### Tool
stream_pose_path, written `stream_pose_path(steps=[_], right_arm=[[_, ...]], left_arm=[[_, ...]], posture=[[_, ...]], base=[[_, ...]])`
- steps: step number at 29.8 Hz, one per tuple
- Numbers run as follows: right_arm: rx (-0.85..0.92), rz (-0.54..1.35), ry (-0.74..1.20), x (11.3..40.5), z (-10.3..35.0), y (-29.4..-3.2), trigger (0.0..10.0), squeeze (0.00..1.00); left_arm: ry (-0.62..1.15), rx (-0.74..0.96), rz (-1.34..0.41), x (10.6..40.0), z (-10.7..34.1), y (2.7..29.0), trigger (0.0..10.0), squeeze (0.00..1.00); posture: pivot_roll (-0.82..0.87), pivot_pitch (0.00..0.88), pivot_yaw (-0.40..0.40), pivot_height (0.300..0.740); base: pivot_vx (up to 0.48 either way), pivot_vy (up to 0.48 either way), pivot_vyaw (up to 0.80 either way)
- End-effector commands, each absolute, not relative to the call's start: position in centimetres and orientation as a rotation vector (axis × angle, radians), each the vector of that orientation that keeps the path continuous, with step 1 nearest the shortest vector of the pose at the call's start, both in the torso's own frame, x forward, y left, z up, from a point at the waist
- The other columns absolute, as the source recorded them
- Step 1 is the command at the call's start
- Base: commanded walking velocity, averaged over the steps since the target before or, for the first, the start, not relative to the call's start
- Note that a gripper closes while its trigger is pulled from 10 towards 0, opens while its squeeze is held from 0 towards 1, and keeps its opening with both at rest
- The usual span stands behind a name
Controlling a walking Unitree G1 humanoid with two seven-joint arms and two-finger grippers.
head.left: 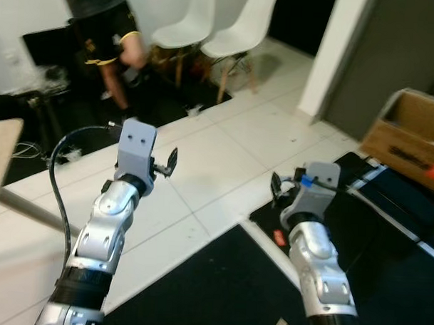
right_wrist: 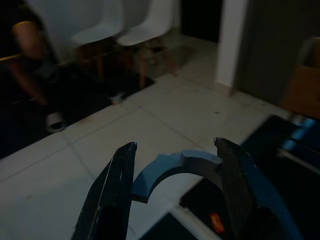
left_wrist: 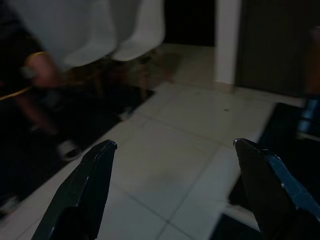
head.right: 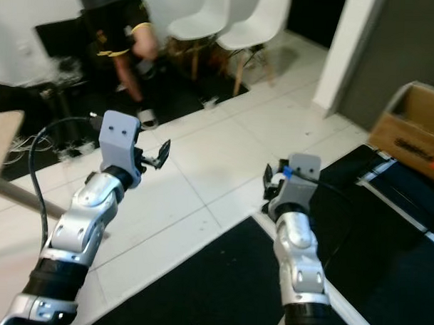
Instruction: Picking trash to rubbish bin
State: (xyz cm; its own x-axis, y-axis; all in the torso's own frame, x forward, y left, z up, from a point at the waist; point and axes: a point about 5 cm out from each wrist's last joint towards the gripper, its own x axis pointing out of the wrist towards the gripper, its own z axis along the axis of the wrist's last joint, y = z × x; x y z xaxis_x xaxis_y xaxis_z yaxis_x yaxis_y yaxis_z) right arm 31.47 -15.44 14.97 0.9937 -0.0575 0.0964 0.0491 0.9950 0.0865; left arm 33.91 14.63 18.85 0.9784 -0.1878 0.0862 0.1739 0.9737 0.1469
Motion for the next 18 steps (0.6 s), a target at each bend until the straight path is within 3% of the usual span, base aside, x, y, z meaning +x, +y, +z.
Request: stream_pose_path(steps=[1, 18], right_arm=[[0.093, -0.049, -0.059, 31.21, 14.06, -15.22, 10.0, 0.0], [0.077, -0.052, -0.033, 30.74, 13.29, -15.4, 10.0, 0.0]], left_arm=[[-0.068, 0.145, -0.179, 33.82, 18.14, 14.73, 10.0, 0.0], [-0.05, 0.136, -0.175, 33.87, 17.89, 14.61, 10.0, 0.0]], posture=[[-0.01, 0.117, 0.051, 0.74], [-0.01, 0.115, 0.055, 0.74]], base=[[0.0, 0.0, -0.8], [0.0, 0.0, -0.8]])
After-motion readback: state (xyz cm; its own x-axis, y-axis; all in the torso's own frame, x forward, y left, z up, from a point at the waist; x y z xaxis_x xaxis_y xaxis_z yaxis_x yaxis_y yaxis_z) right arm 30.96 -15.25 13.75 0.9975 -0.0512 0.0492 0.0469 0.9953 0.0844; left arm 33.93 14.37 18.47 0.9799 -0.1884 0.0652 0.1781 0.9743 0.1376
